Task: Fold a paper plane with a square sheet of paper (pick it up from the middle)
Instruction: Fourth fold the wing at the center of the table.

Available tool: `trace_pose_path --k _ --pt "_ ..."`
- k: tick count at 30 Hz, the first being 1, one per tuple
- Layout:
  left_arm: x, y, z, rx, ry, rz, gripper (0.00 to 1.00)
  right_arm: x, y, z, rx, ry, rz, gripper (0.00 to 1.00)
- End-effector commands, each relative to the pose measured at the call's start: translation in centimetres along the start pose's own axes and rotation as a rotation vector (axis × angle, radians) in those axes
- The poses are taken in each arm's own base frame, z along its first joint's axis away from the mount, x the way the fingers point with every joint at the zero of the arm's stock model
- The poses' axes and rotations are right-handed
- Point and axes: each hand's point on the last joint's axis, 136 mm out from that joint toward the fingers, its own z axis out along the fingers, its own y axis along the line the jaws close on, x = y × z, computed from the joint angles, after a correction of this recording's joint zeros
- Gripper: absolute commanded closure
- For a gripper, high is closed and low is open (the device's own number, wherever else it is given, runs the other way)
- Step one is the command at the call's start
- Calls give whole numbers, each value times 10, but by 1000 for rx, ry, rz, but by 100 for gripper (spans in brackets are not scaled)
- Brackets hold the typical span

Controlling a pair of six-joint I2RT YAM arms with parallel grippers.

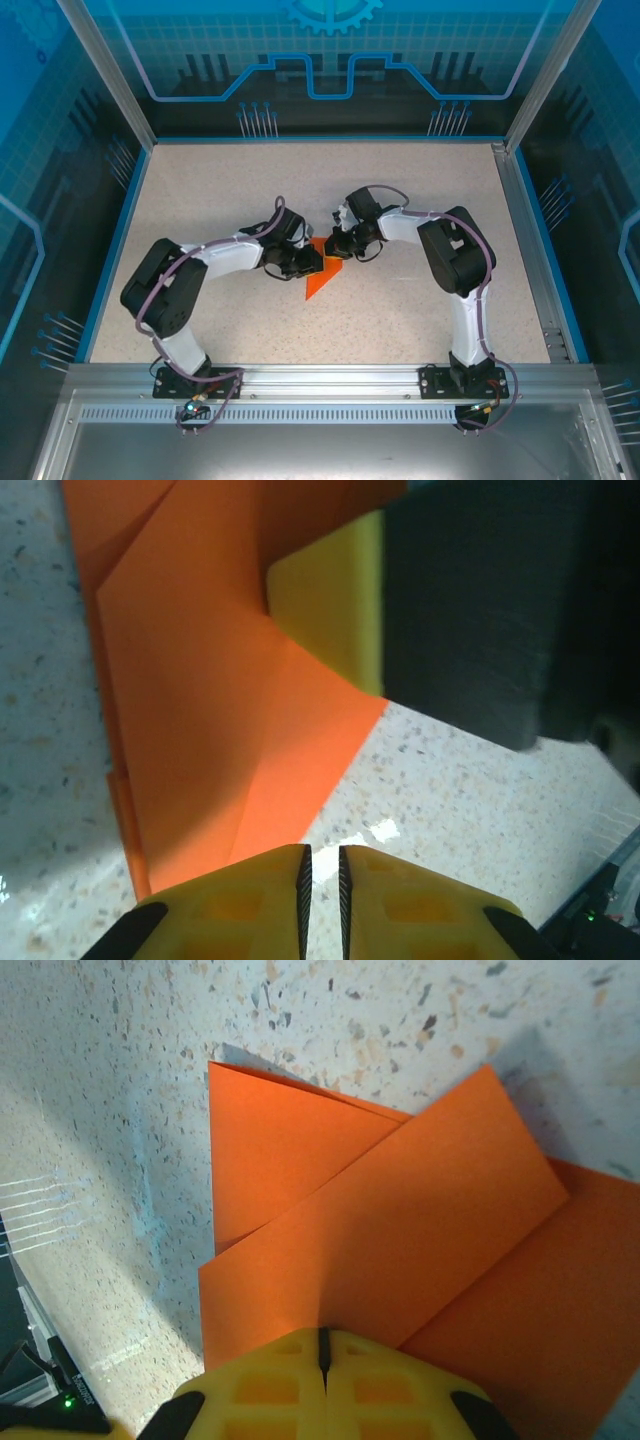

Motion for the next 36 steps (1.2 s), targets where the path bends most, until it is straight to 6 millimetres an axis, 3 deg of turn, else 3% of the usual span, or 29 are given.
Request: trace_pose_path --k 1,6,12,22,30,36 --pt "0 10 13 -13 31 -46 82 24 -45 19 128 51 79 95" --pt "19 33 22 -54 80 -69 84 24 -47 19 138 48 86 96" --pt "55 63 15 -116 137 -80 86 24 -49 19 149 47 89 96" --pt "95 78 5 -104 215 -77 86 23 -51 21 153 48 94 96" --pt "108 85 -3 -137 254 -60 86 26 -53 20 161 51 99 96" --pt "86 62 -12 -86 174 -33 86 26 -51 19 158 50 94 95"
